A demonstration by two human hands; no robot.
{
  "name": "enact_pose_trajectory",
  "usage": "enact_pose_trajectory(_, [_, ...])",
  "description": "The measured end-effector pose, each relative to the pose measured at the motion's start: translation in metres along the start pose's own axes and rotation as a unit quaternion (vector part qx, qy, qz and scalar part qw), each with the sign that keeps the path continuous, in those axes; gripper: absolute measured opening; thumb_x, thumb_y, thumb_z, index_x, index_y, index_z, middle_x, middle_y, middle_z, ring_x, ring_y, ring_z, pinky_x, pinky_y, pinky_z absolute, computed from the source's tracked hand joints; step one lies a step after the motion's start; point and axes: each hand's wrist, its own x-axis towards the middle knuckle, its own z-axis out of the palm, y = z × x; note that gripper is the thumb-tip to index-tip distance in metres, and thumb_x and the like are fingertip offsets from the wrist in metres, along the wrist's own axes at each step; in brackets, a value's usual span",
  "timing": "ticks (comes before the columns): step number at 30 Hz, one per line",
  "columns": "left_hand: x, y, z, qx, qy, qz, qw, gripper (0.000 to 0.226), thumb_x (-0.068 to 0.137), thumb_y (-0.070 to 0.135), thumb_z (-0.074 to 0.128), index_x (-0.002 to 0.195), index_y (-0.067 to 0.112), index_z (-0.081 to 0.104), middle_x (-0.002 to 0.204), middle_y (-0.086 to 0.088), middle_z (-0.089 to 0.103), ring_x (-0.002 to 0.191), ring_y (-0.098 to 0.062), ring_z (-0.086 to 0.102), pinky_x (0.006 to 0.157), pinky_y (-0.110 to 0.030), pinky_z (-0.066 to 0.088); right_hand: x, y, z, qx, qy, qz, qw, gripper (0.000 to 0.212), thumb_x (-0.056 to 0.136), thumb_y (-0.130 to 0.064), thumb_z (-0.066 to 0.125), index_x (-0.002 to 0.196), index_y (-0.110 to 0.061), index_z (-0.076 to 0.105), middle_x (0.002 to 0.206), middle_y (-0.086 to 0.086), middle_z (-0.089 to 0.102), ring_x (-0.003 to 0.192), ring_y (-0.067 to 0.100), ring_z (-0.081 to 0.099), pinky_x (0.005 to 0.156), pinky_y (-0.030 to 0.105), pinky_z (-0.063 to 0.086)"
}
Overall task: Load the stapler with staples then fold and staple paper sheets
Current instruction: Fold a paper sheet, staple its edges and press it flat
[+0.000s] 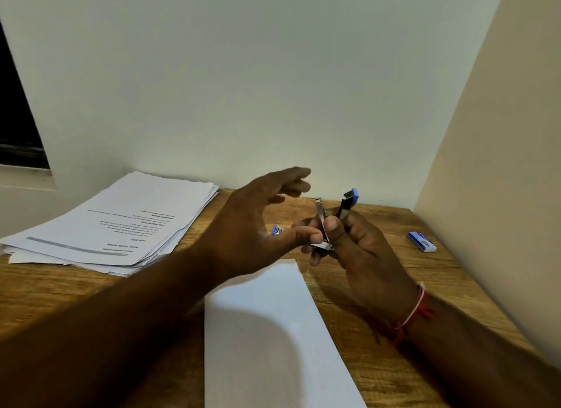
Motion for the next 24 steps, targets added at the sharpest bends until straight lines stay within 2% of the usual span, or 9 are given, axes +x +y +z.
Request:
enact_pose_trajectory(5, [0.000,-0.018,-0.002,0.062,-0.107,-0.115,0.986,0.073,0.075,0.060,0.097,0.140,0.039,0.071,0.101,0.024,0.075,0.089,0.004,0.073,0.077,-0.019,0.059,0.000,0.006,-0.003,-0.047,0.014,0.028,0.998,0.034,0.107,-0.041,0.052,0.117,-0.014,0.072,0.108,0.000,0.080,0.085,0.023,0.074,0.071,0.043,0.064])
enact_pose_trajectory(8, [-0.003,-0.025,0.003,0.038,-0.168,-0.174,0.970,0.019,0.087,0.042,0.095,0.093,0.033,0.080,0.070,0.019,0.066,0.061,0.000,0.054,0.061,-0.020,0.044,0.002,0.013,-0.007,-0.093,0.015,0.021,0.995,0.022,0.113,-0.039,0.054,0.121,-0.026,0.070,0.104,-0.001,0.078,0.084,0.026,0.072,0.074,0.052,0.063])
enact_pose_trajectory(9, [-0.003,-0.026,0.005,0.003,-0.162,-0.183,0.970,0.017,0.091,0.036,0.093,0.086,0.027,0.080,0.067,0.014,0.067,0.059,-0.002,0.052,0.058,-0.021,0.043,0.003,0.015,-0.008,-0.113,0.014,0.019,0.993,0.017,0.114,-0.035,0.055,0.123,-0.031,0.068,0.101,-0.006,0.076,0.082,0.021,0.070,0.075,0.048,0.062])
enact_pose_trajectory(12, [-0.001,-0.018,0.006,-0.106,-0.117,-0.198,0.968,0.012,0.092,0.020,0.092,0.098,0.011,0.085,0.074,-0.005,0.081,0.061,-0.007,0.067,0.058,-0.020,0.053,0.001,0.017,-0.011,-0.150,-0.015,0.017,0.988,0.016,0.114,-0.028,0.053,0.123,-0.036,0.064,0.090,-0.033,0.068,0.081,-0.003,0.064,0.073,0.015,0.049])
enact_pose_trajectory(13, [-0.002,-0.014,0.006,-0.126,-0.113,-0.202,0.965,0.016,0.090,0.019,0.093,0.100,0.009,0.086,0.077,-0.008,0.082,0.063,-0.008,0.070,0.061,-0.020,0.056,0.001,0.017,-0.011,-0.163,-0.022,0.014,0.986,0.013,0.114,-0.029,0.052,0.118,-0.033,0.064,0.088,-0.033,0.067,0.081,-0.005,0.062,0.071,0.012,0.045])
enact_pose_trajectory(17, [-0.003,-0.009,0.007,-0.272,-0.133,-0.278,0.912,0.053,0.080,0.051,0.095,0.104,0.005,0.085,0.096,-0.023,0.082,0.081,-0.023,0.074,0.078,-0.037,0.062,0.002,0.015,-0.011,-0.188,-0.067,-0.022,0.980,0.019,0.115,-0.035,0.051,0.115,-0.022,0.066,0.100,-0.010,0.069,0.094,0.013,0.064,0.084,0.034,0.054])
enact_pose_trajectory(19, [-0.002,-0.005,0.008,-0.300,-0.171,-0.306,0.887,0.067,0.084,0.069,0.087,0.105,0.005,0.083,0.098,-0.019,0.081,0.086,-0.026,0.075,0.080,-0.037,0.063,0.001,0.016,-0.010,-0.228,-0.099,-0.061,0.967,0.021,0.116,-0.037,0.049,0.126,-0.027,0.064,0.110,-0.013,0.069,0.104,0.014,0.065,0.091,0.038,0.054])
enact_pose_trajectory(22, [-0.002,0.000,0.011,-0.286,-0.192,-0.310,0.886,0.050,0.094,0.059,0.082,0.093,0.010,0.083,0.092,-0.015,0.079,0.085,-0.025,0.074,0.080,-0.035,0.063,-0.001,0.020,-0.009,-0.326,-0.116,-0.087,0.934,0.033,0.115,-0.048,0.040,0.139,-0.033,0.057,0.117,-0.013,0.064,0.111,0.011,0.060,0.096,0.039,0.053])
enact_pose_trajectory(24, [-0.002,0.000,0.012,-0.277,-0.183,-0.313,0.890,0.035,0.097,0.042,0.082,0.091,0.007,0.083,0.091,-0.020,0.080,0.082,-0.027,0.074,0.078,-0.036,0.063,-0.003,0.021,-0.008,-0.371,-0.121,-0.091,0.916,0.037,0.113,-0.051,0.036,0.135,-0.030,0.058,0.108,-0.011,0.057,0.103,0.010,0.054,0.088,0.036,0.050])
